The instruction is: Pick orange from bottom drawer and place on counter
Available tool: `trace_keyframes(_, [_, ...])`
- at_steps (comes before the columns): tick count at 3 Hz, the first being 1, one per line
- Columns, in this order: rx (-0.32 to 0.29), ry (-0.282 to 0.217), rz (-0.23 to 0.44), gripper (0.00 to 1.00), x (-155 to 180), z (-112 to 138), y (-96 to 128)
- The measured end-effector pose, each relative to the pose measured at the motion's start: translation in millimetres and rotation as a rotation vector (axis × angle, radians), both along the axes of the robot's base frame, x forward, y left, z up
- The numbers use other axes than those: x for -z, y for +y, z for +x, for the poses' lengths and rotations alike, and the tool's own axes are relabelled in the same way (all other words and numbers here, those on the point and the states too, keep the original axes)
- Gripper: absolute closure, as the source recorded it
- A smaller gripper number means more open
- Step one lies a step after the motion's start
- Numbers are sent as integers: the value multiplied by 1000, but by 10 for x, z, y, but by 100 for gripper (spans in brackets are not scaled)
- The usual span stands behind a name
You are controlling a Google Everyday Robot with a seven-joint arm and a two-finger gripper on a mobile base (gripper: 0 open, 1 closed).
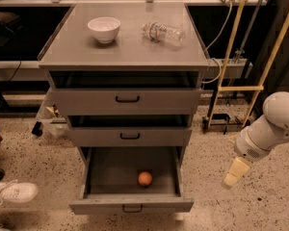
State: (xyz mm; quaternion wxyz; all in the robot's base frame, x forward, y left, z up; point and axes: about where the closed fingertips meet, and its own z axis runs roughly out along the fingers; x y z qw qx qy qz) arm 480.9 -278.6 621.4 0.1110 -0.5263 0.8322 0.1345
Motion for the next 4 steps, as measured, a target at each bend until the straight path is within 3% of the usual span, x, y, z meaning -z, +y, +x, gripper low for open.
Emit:
trace_keyframes(1, [10, -36, 34, 0, 105, 52, 96])
trace_keyframes(2, [-19, -45, 75, 0, 689, 260, 713])
trace_keyframes(3, [53, -48, 134, 0, 1362, 737, 1438])
trace_keyframes(4, [242, -72, 206, 0, 1883, 1443, 1933])
